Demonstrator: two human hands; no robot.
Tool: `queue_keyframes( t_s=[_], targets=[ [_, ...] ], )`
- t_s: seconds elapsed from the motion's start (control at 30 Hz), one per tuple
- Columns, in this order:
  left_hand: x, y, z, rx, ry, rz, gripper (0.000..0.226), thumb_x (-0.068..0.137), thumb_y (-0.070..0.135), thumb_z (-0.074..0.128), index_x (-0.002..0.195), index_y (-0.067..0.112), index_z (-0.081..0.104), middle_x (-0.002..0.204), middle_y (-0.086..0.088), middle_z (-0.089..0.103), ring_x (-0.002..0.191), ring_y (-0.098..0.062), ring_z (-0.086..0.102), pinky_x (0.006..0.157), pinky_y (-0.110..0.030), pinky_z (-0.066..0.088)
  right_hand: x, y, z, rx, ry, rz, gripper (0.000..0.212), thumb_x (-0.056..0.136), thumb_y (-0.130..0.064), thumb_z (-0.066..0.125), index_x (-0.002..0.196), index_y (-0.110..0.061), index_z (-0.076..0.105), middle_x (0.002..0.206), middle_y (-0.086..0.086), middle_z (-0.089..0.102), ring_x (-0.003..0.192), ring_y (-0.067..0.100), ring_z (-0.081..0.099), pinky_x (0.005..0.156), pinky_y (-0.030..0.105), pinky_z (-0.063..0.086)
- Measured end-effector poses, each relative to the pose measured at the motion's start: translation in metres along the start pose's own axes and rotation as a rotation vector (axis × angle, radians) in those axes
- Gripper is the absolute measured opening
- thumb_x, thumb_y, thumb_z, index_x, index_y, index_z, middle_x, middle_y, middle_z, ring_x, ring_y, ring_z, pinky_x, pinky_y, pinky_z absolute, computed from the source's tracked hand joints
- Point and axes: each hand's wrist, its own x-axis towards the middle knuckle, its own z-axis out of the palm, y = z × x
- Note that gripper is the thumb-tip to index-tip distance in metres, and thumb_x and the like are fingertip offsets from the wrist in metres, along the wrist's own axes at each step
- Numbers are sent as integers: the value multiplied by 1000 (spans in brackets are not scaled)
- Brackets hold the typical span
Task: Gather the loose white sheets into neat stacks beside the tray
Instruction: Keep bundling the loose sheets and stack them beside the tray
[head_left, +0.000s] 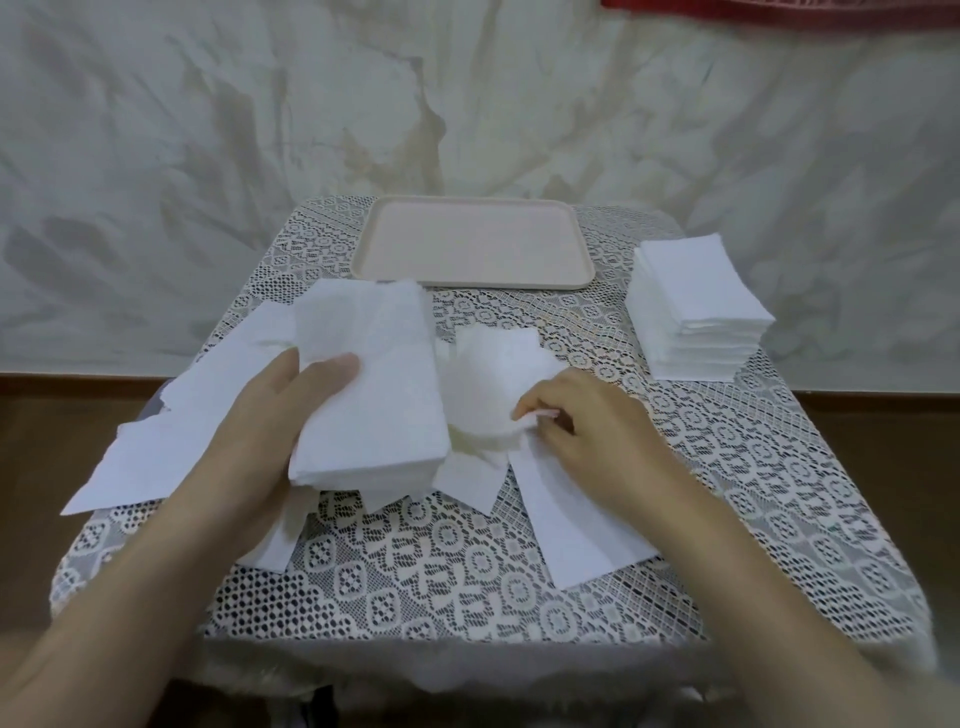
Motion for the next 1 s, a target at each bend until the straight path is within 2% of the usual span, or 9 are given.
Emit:
queue_keyframes(
  t_s=[0.13,0.23,0.3,0.4,0.53,0.7,0.8,0.87,1.0],
  targets=[
    [-1,-1,1,5,3,12,53,81,40,67,129,17,67,113,-6,79,99,-22,77,81,-37,54,-4,2,-4,150,29,76,35,100,-10,50,109,-30,76,107,-18,64,87,-6,58,74,19,41],
    [-1,-3,0,23,-4,23,53,81,40,69,128,18,67,114,-7,79,101,-24,77,83,-40,56,-2,3,-4,286,52,157,32,100,-15,50,103,-31,77,87,-19,70,70,3,64,61,22,41],
    [3,-6,-3,62,-1,34,58,78,42,77,131,19,67,121,-7,77,111,-28,74,98,-47,55,2,0,-2,356,87,180,23,101,-23,54,98,-28,76,79,-15,70,63,4,61,56,22,39],
    [10,-9,-10,139,1,61,72,73,60,75,133,23,66,128,-4,75,121,-28,70,109,-56,50,15,-2,4,479,154,254,13,96,-38,66,100,-25,66,88,-7,70,73,13,69,71,36,53],
    [19,-16,-20,156,-32,66,60,81,61,73,132,30,67,129,-2,74,123,-28,69,111,-59,47,31,-2,11,513,139,365,36,81,-43,81,108,-25,63,94,-3,69,81,23,73,86,49,58],
    [24,-22,-35,156,-48,55,54,86,61,74,132,34,67,132,-1,73,125,-27,68,112,-60,46,42,-5,13,521,103,342,19,83,-27,82,90,-14,70,79,2,67,84,34,73,77,55,61],
    [25,-22,-41,159,-39,47,55,89,61,73,136,34,65,135,0,72,126,-27,68,112,-59,47,37,-6,7,570,92,349,17,87,-22,79,78,-12,69,77,5,72,75,30,73,64,47,64],
    [26,-21,-44,142,-27,34,55,90,60,73,137,33,64,135,-1,72,126,-27,68,111,-60,47,31,-6,-3,671,75,363,24,92,-17,75,71,-11,64,70,6,64,58,26,59,47,30,50],
    [19,-16,-35,111,-32,33,55,88,59,74,136,32,65,133,-2,73,124,-28,69,110,-60,49,15,2,-17,653,39,329,24,94,-18,73,82,1,64,76,10,56,58,16,49,42,22,42]
  ],
)
